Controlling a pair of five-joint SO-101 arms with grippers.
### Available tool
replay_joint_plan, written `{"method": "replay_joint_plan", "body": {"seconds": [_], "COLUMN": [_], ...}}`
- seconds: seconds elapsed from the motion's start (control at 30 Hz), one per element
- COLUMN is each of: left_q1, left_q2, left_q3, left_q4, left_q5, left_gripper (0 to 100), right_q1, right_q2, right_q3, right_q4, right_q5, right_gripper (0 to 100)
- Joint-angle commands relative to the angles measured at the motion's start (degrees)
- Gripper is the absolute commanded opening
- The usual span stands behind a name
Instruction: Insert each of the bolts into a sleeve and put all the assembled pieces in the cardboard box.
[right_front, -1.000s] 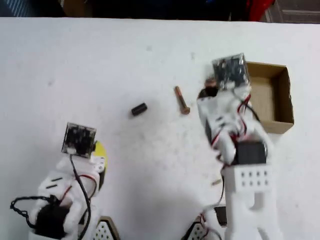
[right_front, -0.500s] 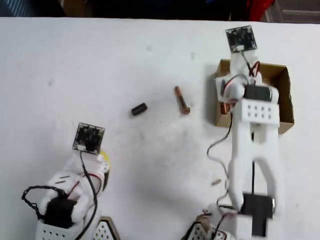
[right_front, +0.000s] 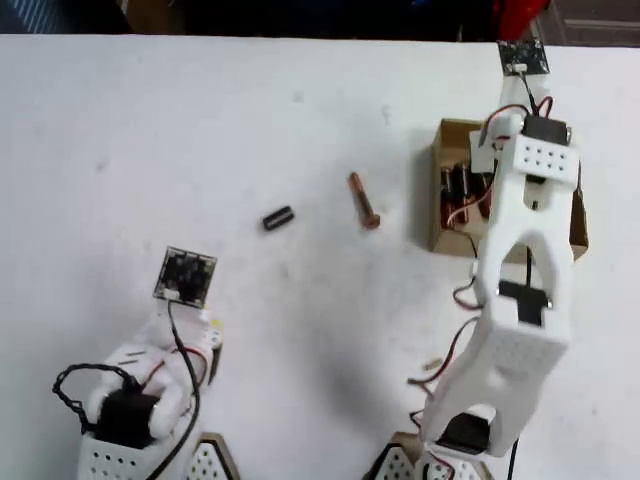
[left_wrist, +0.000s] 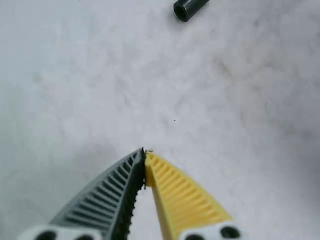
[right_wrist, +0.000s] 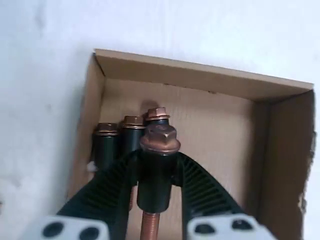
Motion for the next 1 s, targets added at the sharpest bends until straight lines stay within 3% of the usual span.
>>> {"method": "replay_joint_plan", "body": {"seconds": [0.0, 0.47, 0.7, 0.97], "left_q1": [-0.3, -0.4, -0.4, -0.4], "left_q2": [-0.1, -0.1, -0.1, -0.1], "left_q3": [-0.2, 4.4, 4.4, 4.4], "left_q4": [-0.7, -3.1, -3.1, -3.1], "left_q5": [-0.6, -4.3, -4.6, -4.7], "left_gripper": [2, 2, 2, 2], "right_q1": [1.1, 2.5, 1.2, 0.9], "right_q2": [5.5, 27.2, 31.3, 31.3], "right_q3": [-11.0, -36.3, -44.4, -55.6], "right_q4": [1.9, 9.1, 13.8, 21.5], "right_q5": [2.1, 2.5, 2.5, 2.5], "right_gripper": [1.7, 2.2, 15.4, 9.3]}}
